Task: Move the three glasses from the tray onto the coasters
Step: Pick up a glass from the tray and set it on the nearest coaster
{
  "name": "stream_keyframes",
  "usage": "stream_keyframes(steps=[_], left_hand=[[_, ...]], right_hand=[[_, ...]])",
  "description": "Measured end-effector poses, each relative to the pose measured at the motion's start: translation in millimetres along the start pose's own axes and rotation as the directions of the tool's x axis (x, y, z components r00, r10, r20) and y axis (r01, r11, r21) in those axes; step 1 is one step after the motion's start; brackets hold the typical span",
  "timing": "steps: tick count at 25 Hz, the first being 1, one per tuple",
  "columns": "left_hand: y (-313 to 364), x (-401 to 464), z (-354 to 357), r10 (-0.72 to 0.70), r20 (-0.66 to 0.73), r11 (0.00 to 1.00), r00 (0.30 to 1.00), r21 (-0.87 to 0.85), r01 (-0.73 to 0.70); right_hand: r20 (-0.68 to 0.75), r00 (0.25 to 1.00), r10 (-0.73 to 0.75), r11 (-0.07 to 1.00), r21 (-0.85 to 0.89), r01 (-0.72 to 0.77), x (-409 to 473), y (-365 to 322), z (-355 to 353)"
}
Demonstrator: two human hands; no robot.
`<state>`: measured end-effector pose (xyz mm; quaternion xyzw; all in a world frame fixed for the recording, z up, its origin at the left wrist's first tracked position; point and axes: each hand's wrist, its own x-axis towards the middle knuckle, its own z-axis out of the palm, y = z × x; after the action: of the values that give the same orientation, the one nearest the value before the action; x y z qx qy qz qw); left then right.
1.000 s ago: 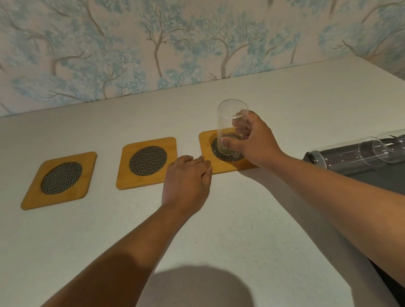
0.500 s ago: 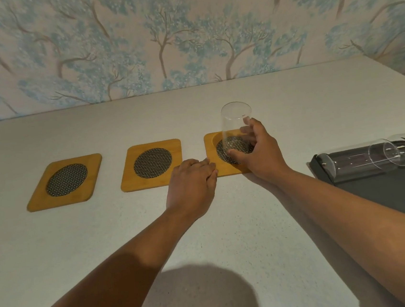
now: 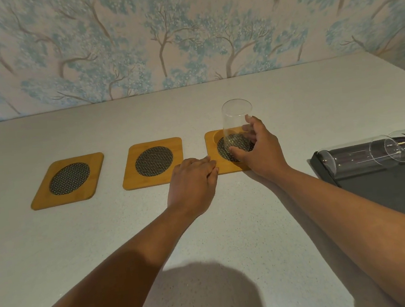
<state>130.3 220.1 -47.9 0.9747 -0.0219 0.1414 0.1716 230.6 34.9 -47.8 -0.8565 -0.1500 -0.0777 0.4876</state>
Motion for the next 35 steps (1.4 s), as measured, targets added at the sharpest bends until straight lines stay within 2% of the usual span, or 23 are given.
stream_keyframes(steps=[25,30,35], left_hand=[[-0.5,1.6,0.3,0.044,-0.011,0.999,0.999,0.017,-0.043],[0.5,3.0,1.7,0.098,-0.054,0.993,0.994,0.077,-0.094],[9.0,-2.2,-3.9,0.261,-0.101,0.948,0.96,0.213,-0.235]], right_hand=[[-0.024,1.0,-0.005,1.0,-0.007,0.004,-0.2,-0.4,2.3],[-0.089,0.995,-0.052,0.999,-0.021,0.05,-12.2,-19.2,-2.7],[-0.064,0.982,-0.178,0.977,-0.133,0.168,-41.8,-50.0,-36.7]])
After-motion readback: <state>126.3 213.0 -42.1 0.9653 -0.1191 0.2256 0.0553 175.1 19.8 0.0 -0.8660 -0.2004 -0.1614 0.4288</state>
